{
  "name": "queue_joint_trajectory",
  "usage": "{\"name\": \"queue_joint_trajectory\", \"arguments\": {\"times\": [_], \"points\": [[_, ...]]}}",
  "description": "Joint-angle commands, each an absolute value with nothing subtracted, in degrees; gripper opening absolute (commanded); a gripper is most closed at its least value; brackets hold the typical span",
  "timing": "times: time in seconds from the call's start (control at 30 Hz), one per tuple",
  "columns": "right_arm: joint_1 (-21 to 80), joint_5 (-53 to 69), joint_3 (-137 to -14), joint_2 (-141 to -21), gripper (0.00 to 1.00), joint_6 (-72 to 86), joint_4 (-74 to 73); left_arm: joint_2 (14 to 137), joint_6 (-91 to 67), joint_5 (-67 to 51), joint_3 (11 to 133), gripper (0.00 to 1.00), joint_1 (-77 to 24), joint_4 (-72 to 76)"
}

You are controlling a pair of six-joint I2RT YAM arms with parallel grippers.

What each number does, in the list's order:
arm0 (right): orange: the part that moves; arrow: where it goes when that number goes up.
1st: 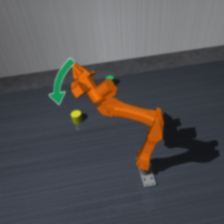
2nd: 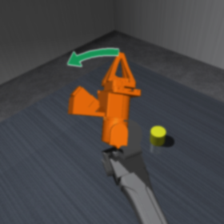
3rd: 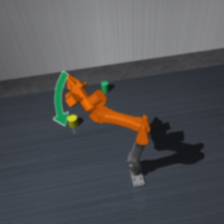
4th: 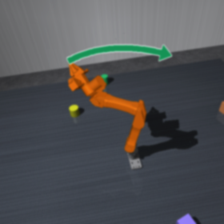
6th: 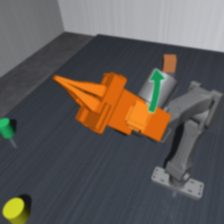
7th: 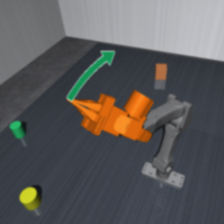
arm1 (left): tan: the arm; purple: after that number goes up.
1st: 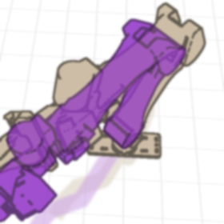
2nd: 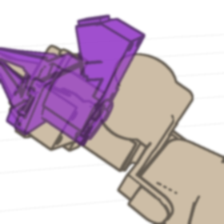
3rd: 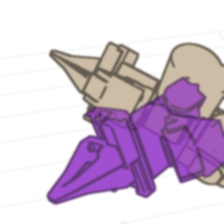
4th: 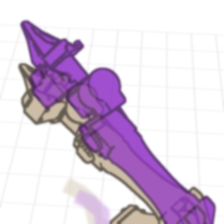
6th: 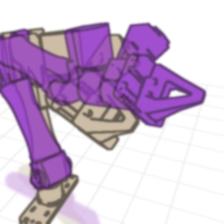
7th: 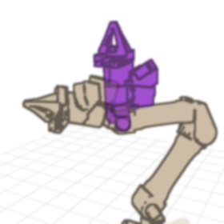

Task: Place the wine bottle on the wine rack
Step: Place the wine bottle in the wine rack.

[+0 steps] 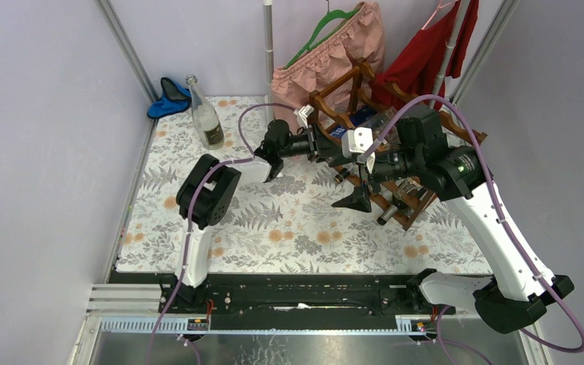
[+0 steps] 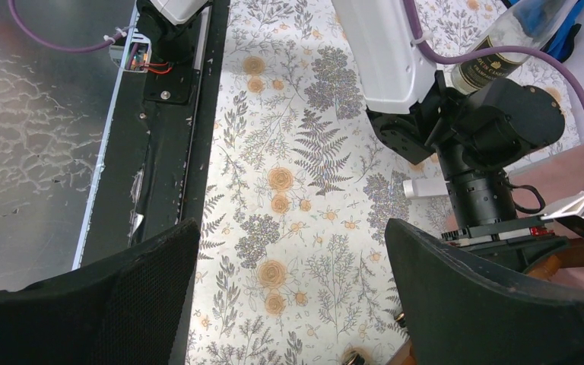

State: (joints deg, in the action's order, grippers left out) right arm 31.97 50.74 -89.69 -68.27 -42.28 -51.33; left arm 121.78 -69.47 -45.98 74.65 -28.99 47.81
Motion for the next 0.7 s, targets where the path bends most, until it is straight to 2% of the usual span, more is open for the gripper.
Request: {"name": "queue_joint_trajectory", "arguments": {"times": [0.0,0.67], "points": [[31.56,53.00,-89.82,-67.92,1.00,-41.92,-49.61,122.20,-67.22,-44.75,78.98,0.00,-29.71,50.37],[31.59,53.57,-90.00,-68.55,1.00,-42.10,-49.77,124.54,-66.19,-39.26,84.30,0.00,-31.62,45.40]]}}
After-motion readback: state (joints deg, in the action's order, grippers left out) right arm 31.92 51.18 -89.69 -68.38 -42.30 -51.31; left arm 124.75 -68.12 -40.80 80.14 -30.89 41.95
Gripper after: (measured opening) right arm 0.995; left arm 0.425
